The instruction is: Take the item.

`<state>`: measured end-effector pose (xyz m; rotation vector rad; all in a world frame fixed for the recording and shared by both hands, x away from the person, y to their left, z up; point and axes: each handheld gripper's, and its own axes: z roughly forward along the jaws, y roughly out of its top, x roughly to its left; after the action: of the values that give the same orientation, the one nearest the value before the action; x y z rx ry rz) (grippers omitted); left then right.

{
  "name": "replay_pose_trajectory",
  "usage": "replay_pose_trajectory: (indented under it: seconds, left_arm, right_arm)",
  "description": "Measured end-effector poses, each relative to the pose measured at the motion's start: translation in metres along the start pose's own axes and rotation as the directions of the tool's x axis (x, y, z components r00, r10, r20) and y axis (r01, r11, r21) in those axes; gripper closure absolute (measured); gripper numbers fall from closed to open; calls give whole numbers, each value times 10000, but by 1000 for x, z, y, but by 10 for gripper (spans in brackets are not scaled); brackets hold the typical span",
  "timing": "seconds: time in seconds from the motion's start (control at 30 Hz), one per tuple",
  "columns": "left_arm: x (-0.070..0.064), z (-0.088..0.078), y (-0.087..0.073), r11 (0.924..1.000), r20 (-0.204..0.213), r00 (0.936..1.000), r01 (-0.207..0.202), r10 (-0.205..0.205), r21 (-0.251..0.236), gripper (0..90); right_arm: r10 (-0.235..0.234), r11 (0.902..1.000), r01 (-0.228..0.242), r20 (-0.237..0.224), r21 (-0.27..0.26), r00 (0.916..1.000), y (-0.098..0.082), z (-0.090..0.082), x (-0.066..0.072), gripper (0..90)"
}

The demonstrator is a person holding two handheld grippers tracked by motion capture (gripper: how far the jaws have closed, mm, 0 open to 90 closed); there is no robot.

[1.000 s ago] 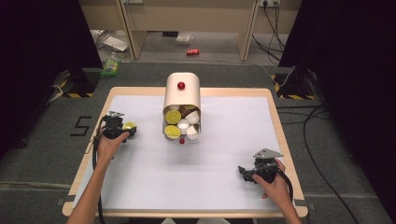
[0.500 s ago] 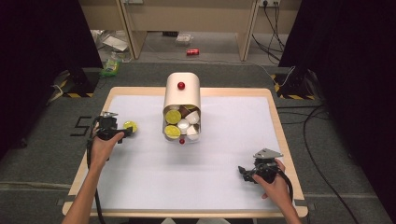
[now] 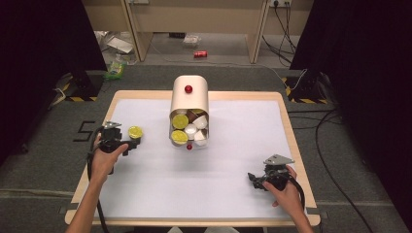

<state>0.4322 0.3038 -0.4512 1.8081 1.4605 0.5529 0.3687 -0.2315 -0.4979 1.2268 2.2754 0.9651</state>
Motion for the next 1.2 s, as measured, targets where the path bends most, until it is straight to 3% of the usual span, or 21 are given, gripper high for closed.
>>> replay_pose_trajectory:
  seconds: [0.43,0.8,1.2]
  left_arm:
    - [-23,-15,-24,9994,540,9984,-172,187,-295,160]
    - [-37,-25,-44,9981,737,9960,-486,512,-368,160]
    - [-45,-33,-71,9973,801,9949,-569,605,-471,160]
  right_arm:
    - [-2,10000,2,1,0,10000,0,0,0,116]
    - [-2,10000,2,4,2,10000,0,0,0,116]
    - [-5,10000,5,8,0,10000,0,0,0,116]
